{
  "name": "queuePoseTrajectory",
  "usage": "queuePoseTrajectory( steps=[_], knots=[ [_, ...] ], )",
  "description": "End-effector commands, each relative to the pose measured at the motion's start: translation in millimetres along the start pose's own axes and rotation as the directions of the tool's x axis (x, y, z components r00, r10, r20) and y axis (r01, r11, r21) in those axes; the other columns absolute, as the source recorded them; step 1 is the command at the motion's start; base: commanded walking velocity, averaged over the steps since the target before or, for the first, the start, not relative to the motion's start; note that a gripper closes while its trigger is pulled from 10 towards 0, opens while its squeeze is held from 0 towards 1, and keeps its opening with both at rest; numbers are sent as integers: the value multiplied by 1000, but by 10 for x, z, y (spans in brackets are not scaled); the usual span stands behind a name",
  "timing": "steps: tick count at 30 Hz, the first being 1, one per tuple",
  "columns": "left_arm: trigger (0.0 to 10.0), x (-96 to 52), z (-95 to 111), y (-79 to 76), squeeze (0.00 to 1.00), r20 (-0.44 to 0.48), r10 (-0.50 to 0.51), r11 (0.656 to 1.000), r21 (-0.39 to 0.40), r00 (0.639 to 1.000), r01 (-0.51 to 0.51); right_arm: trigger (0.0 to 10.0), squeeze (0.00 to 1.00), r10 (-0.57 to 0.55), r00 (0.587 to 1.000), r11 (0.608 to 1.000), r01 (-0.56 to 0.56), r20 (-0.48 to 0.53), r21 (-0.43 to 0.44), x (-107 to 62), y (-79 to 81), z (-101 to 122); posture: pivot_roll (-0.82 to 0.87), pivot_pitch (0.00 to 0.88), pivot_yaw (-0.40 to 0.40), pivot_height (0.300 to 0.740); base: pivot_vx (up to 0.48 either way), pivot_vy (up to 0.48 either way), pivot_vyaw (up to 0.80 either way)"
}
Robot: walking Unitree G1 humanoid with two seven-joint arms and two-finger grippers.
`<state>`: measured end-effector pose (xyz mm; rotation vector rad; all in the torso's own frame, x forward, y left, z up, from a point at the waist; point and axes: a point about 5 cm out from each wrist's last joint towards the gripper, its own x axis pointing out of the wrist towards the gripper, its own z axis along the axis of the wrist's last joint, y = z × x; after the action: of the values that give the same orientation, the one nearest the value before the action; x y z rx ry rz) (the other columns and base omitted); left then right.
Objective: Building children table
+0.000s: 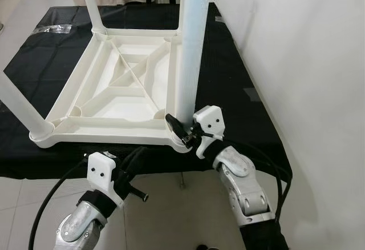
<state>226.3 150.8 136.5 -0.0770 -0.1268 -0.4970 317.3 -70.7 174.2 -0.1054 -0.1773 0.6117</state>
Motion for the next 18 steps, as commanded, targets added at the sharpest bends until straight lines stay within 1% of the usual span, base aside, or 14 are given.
queuePoseTrajectory(
  steps=[1,3,4,5,6,7,8,10,11,14,15,16,17,18],
  knots=[
    [10000,-15,-46,7,0,-16,2,1000,-7,1000,-2,0,0,-50,984,998,54,-173,15,-125,-126,-326,-27,218,-43,740,0,0,0],
    [10000,-13,-46,9,0,-13,7,1000,-4,1000,-7,0,0,-43,984,999,47,-175,14,-123,-110,-316,-27,218,-43,740,0,0,0],
    [10000,-13,-44,11,0,-11,14,1000,-3,1000,-14,10000,0,-41,984,997,51,-174,52,-137,-81,-287,-28,214,-42,740,0,0,0],
    [10000,-13,-44,11,0,-11,14,1000,-3,1000,-14,10000,0,-41,984,997,51,-174,52,-137,-81,-287,-28,214,-42,740,0,0,0],
    [10000,-12,-43,12,0,-10,17,1000,-3,1000,-17,10000,722,-16,990,992,34,-143,123,-139,-67,-222,-28,214,-42,740,0,0,0],
    [10000,-12,-43,12,0,-10,17,1000,-3,1000,-17,10000,722,-16,990,992,34,-143,123,-139,-67,-222,-28,214,-42,740,0,0,0],
    [10000,-10,-44,8,0,-10,15,1000,-4,1000,-16,10000,1000,50,995,980,-31,-92,197,-128,-44,-135,-24,212,-44,740,0,0,0],
    [10000,-8,-46,2,0,-11,12,1000,-6,1000,-12,10000,1000,166,986,957,-159,-9,241,-96,-30,8,-18,212,-44,740,0,0,0],
    [10000,-8,-46,2,0,-11,12,1000,-6,1000,-12,10000,1000,166,986,957,-159,-9,241,-96,-30,8,-18,212,-44,740,0,0,0],
    [10000,-9,-49,-5,0,-12,10,1000,-7,1000,-10,10000,1000,285,958,939,-286,35,190,-50,-46,126,-18,212,-44,740,0,0,0],
    [10000,-11,-49,-10,0,-12,10,1000,-8,1000,-10,10000,925,408,912,903,-410,43,128,-30,-48,198,-11,212,-47,740,0,0,0],
    [10000,-11,-49,-10,0,-12,10,1000,-8,1000,-10,10000,925,408,912,903,-410,43,128,-30,-48,198,-11,212,-47,740,0,0,0],
    [10000,-13,-50,-23,0,-12,10,1000,-8,1000,-10,10000,0,583,812,811,-583,15,52,-35,-62,253,6,209,-54,740,0,0,0],
    [10000,-13,-50,-23,0,-12,10,1000,-8,1000,-10,10000,0,583,812,811,-583,15,52,-35,-62,253,6,209,-54,740,0,0,0]
  ],
)
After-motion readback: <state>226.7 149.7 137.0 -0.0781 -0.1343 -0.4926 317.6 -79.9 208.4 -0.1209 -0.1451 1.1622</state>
